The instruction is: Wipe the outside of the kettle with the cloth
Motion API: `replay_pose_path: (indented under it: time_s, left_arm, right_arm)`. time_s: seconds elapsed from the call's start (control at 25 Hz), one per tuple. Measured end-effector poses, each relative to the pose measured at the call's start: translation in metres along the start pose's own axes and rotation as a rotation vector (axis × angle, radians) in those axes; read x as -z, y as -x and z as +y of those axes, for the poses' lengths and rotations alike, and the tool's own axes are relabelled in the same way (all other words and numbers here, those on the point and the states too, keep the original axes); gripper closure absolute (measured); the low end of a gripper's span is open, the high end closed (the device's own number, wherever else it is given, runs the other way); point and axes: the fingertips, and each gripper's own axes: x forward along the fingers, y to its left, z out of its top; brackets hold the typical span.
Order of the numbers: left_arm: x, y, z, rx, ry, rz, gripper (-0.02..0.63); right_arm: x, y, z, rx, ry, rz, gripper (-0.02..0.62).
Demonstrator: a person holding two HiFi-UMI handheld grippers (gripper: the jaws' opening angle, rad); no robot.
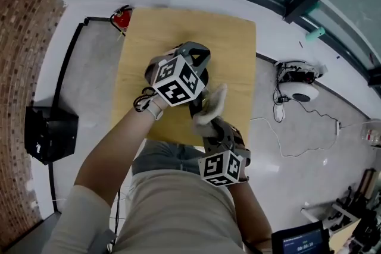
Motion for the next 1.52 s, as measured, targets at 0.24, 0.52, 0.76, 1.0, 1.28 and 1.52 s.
replay_pose_path:
  time_s: [0.24, 0.52, 0.76, 1.0, 1.28, 1.52]
  left_arm:
    - [0.019, 0.003, 0.020, -0.047, 0.192, -0.036, 0.620]
    - [-0.014, -0.004, -0.009, 0.004, -0.044, 0.008, 0.618]
    - [-0.022, -0.018, -0.026, 0.125, -0.047, 0.024, 0.620]
    - [-0.019, -0.013, -0.026, 0.127, -0.022, 0.011, 0.620]
    - [-0.019, -0.009, -0.026, 0.160, 0.002, -0.028, 0.616]
    - [-0.022, -0.009, -0.026, 0.189, 0.013, -0.031, 0.614]
  right_arm:
    - [0.054, -0.046, 0.079, -0.298, -0.306, 0.100, 0.525]
    - [0.044, -0.078, 0.072, -0.379, -0.614, 0.087, 0.525]
    - [0.047, -0.083, 0.050, -0.349, -0.839, 0.078, 0.525]
    - [-0.022, 0.003, -0.012, -0.170, -0.668, -0.189, 0.525]
    - [-0.087, -0.005, -0.059, -0.079, -0.503, -0.274, 0.523]
    - [-0.076, -0.007, -0.073, -0.264, -0.857, -0.352, 0.523]
